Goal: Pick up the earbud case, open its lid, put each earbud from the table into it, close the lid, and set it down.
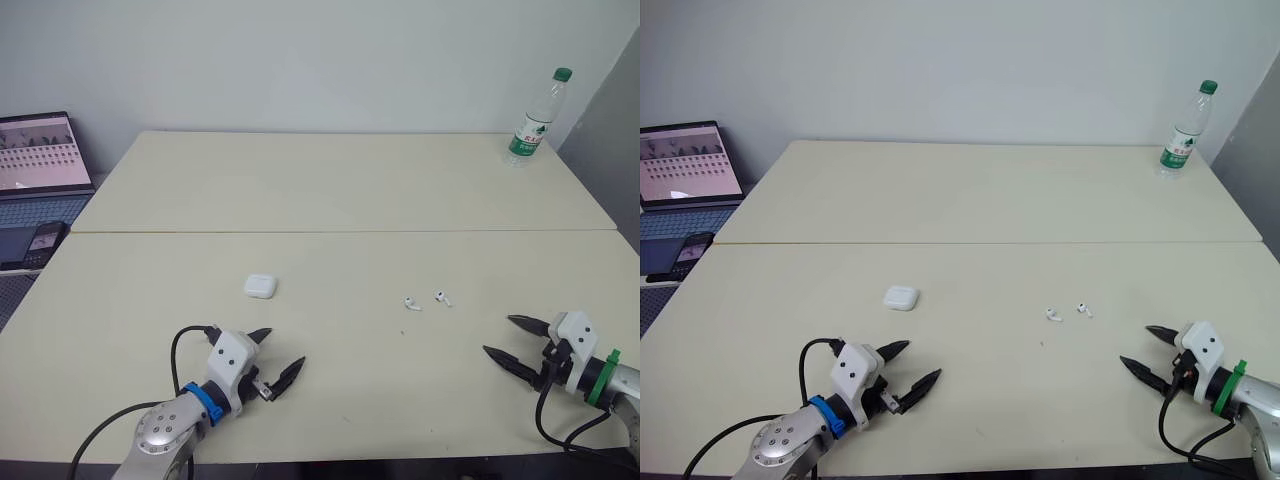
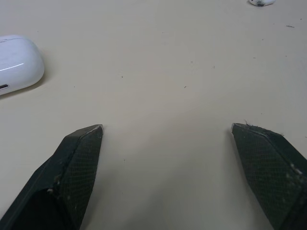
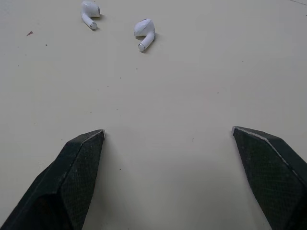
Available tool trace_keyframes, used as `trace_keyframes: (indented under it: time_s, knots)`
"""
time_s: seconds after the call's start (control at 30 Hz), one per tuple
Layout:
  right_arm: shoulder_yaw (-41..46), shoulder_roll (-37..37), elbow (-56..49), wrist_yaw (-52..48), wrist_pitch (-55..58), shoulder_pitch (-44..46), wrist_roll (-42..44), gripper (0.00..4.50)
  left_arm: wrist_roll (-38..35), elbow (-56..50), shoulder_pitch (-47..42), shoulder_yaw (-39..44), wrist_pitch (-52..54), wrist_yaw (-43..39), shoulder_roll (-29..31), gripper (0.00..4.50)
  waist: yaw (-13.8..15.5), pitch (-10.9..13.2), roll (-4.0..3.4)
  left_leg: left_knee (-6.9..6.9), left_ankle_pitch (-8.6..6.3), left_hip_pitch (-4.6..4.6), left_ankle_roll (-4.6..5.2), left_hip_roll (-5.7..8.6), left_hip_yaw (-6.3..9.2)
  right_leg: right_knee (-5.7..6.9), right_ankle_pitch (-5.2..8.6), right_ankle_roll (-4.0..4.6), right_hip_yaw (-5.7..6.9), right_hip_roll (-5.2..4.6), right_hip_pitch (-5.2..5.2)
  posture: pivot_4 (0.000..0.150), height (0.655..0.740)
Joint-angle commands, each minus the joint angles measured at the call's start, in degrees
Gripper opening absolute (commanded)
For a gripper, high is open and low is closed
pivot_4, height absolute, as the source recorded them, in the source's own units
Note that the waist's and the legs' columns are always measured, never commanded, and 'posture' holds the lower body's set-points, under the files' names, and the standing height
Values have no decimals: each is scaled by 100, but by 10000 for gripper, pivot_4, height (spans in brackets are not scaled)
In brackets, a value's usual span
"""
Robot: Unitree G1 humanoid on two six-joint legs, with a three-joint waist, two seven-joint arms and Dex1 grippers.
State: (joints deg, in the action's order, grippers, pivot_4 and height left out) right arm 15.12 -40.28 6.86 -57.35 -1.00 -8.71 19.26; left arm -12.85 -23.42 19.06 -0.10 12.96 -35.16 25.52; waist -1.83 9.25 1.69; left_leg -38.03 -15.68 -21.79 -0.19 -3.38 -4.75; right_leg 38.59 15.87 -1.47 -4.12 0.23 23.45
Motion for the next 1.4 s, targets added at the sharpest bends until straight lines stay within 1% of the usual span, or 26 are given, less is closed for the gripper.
trace_keyframes:
  time_s: [0.03, 0.4, 0.73, 0.83, 0.93, 1.03, 1.2, 1.23, 1.4]
  knots:
    - [204, -31, -85, 13, -132, -41, 101, 44527, -51, 5, -50, -7, -107, -61, 38, 45000, 0, 0, 0, 0, 0, 0, 0, 0, 0, 0, 0, 0, 0, 0, 0, 1500, 7362]
    - [196, 0, -90, 36, -192, -65, 114, 44527, -68, 124, -138, 46, -168, -112, 41, 45000, 3, 0, -1, -1, 0, 1, 0, 0, 0, 3, 0, 0, 0, 1, -1, 1500, 7362]
    - [235, 24, -157, 65, -243, -109, 136, 44527, -116, 96, -131, 228, -255, 169, -161, 45000, 4, 0, 0, -1, 0, 1, 0, 0, -1, 2, -1, -1, -2, 1, -1, 1500, 7362]
    - [245, 115, -378, 14, -298, -82, 289, 44527, -159, 97, -234, 393, -313, 434, -369, 45000, 4, 0, 0, -1, 0, 1, 0, 0, 0, 4, -1, -1, -1, 1, -1, 1500, 7362]
    - [93, 328, -898, -47, -258, -60, 533, 44527, -81, 293, -527, 646, -367, 775, -509, 45000, 4, 0, 0, -2, 0, 2, 0, -3, 3, 8, -1, -2, -1, 9, -1, 1500, 7362]
    - [-38, 524, -1541, 47, 93, 16, 892, 44527, 23, 484, -822, 801, -415, 1053, -567, 45000, 1, 0, 0, -5, 1, 3, 0, -9, 7, 16, -1, -2, -2, 19, 0, 1500, 7362]
    - [-285, 600, -2376, 123, 687, -3, 1304, 44527, 194, 813, -1157, 775, -414, 1367, -660, 45000, 7, 1, 3, -5, 1, 1, -1, -6, 6, 17, -5, 5, -3, 19, -1, 1500, 7362]
    - [-330, 594, -2495, 109, 757, -29, 1355, 44527, 219, 874, -1219, 753, -402, 1441, -703, 45000, 8, 1, 5, -5, 1, 0, -1, -6, 7, 15, -16, 24, -1, 18, -1, 1500, 7362]
    - [-519, 542, -2938, 81, 1001, -119, 1444, 44527, 335, 985, -1397, 608, -273, 1661, -891, 45000, 9, 3, 8, -5, 1, -2, -1, -5, 8, 13, -16, 24, -1, 18, -1, 1500, 7362]
